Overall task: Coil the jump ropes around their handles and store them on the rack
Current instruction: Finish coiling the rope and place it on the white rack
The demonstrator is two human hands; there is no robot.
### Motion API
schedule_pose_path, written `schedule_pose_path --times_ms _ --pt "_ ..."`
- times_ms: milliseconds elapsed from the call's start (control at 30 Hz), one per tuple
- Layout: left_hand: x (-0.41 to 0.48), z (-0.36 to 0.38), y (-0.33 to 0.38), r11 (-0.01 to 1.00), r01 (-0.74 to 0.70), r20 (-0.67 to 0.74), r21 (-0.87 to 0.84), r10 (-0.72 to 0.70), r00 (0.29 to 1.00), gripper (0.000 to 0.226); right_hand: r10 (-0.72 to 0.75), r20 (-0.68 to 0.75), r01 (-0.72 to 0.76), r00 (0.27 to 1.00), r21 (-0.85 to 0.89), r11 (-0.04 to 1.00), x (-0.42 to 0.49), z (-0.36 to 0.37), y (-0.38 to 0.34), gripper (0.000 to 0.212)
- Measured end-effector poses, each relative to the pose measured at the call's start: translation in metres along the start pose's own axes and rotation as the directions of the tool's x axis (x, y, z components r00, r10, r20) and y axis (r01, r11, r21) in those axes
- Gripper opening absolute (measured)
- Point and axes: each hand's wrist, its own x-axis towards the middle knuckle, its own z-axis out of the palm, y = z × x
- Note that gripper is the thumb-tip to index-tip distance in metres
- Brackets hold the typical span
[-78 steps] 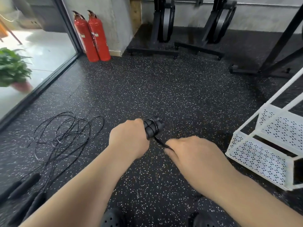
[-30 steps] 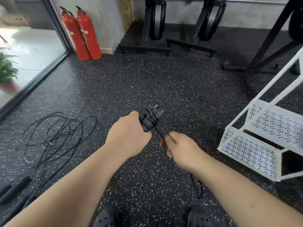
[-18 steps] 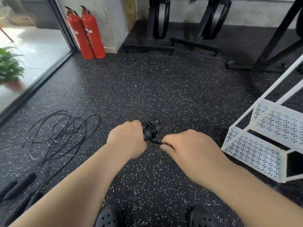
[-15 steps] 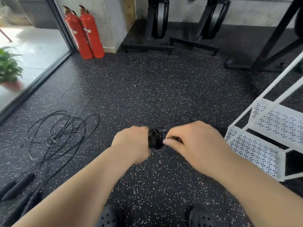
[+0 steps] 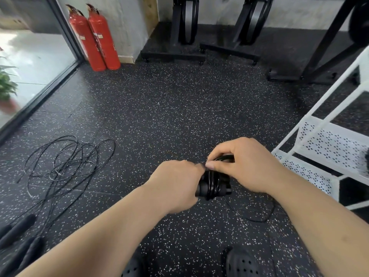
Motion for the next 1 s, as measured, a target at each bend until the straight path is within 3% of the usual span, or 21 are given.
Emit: schedule_pose_path --times_ms 200,367,467,600,700,767,833,1000 --pt "-0.002 -0.003 0.001 0.993 -0.116 -0.074 -0.023 0.114 0.991 0.041 -0.014 0.074 0.003 0.997 0.147 0.989 0.001 -0.004 0.005 0.008" --pt "-0.006 -0.007 -0.002 0.975 -0.216 -0.186 -0.043 0.205 0.961 0.046 -0.002 0.124 -0.045 0.992 0.373 0.927 -0.002 -0.02 0.007 0.016" --pt "-0.01 -0.012 0.0 0.944 -0.257 -0.298 -0.204 0.19 0.935 0.039 -0.001 0.193 -0.103 0.981 0.529 0.842 -0.002 -0.027 0.011 0.022" --pt "-0.013 -0.019 0.004 0.755 -0.129 -0.285 -0.643 -0.08 0.955 0.035 0.098 0.174 -0.19 0.98 0.654 0.732 0.009 -0.008 0.021 0.013" --pt "-0.007 -0.014 0.006 0.654 0.03 -0.205 -0.756 -0.279 0.938 0.031 0.234 0.07 -0.234 0.97 0.535 0.812 0.014 0.019 0.019 0.034" --pt "-0.002 -0.011 0.002 0.64 0.146 -0.158 -0.755 -0.394 0.906 0.031 0.213 0.033 -0.21 0.976 0.372 0.904 0.014 0.034 0.012 0.043" --pt "0.002 -0.009 -0.007 0.636 0.241 -0.124 -0.733 -0.473 0.872 0.038 0.153 0.031 -0.156 0.988 0.182 0.971 0.014 0.046 0.005 0.035" --pt "0.008 -0.005 -0.036 0.698 0.439 -0.097 -0.566 -0.585 0.805 0.033 0.06 0.124 -0.047 0.99 -0.103 0.994 0.0 0.055 -0.017 0.024"
